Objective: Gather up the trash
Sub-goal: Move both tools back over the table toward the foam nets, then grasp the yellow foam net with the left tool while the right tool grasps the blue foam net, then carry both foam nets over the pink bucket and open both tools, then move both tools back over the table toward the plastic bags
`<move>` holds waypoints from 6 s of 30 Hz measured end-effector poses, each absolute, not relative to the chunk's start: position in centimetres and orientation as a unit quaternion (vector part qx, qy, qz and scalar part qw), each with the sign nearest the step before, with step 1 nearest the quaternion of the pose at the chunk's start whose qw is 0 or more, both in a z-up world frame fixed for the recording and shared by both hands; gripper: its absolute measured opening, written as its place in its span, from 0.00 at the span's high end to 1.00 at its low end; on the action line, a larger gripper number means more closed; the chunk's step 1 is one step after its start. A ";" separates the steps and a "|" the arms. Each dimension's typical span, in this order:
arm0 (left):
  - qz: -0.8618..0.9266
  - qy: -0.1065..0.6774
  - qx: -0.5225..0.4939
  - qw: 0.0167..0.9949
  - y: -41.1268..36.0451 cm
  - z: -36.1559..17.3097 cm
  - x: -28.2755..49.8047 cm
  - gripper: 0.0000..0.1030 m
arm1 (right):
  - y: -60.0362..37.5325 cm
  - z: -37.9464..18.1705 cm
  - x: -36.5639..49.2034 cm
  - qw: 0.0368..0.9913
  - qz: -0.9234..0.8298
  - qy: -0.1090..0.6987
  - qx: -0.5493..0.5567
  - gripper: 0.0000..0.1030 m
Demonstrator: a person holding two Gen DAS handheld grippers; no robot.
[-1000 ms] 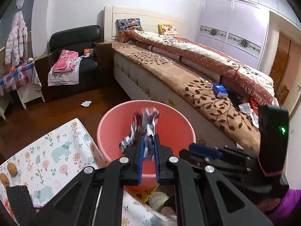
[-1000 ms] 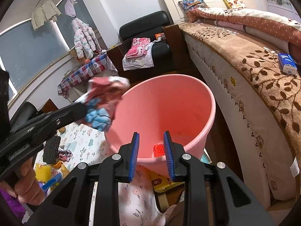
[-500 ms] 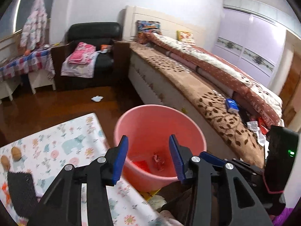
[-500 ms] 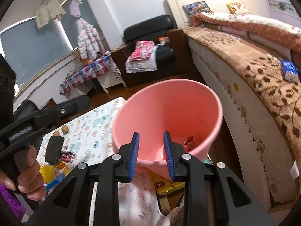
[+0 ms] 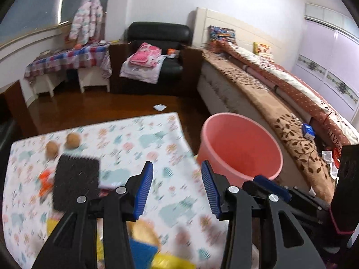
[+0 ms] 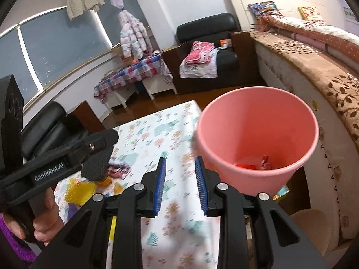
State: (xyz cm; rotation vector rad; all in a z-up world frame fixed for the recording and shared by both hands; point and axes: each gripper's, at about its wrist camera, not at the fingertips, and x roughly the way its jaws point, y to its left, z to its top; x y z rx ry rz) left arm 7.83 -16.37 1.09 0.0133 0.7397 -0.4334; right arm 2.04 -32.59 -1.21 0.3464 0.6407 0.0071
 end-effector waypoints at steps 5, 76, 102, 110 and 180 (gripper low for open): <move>-0.199 0.359 0.016 0.912 -14.3 0.5 5.7 0.57 | -31.0 -0.9 1.6 0.936 0.021 0.310 0.167 0.74; -0.137 0.379 -0.103 0.909 2.9 -0.6 4.5 0.96 | -16.6 -2.7 2.6 0.881 0.268 0.382 -0.075 0.55; -0.163 0.365 -0.108 0.910 1.0 1.2 5.3 0.96 | -25.3 -0.4 3.4 0.915 0.198 0.340 0.090 0.85; -0.194 0.352 -0.101 0.910 -2.5 2.7 6.6 0.96 | -29.4 0.7 3.0 0.938 0.115 0.308 0.112 0.85; -0.286 0.341 -0.024 0.895 -21.4 4.2 13.3 0.47 | -40.0 -0.5 0.5 0.946 -0.081 0.265 0.170 0.64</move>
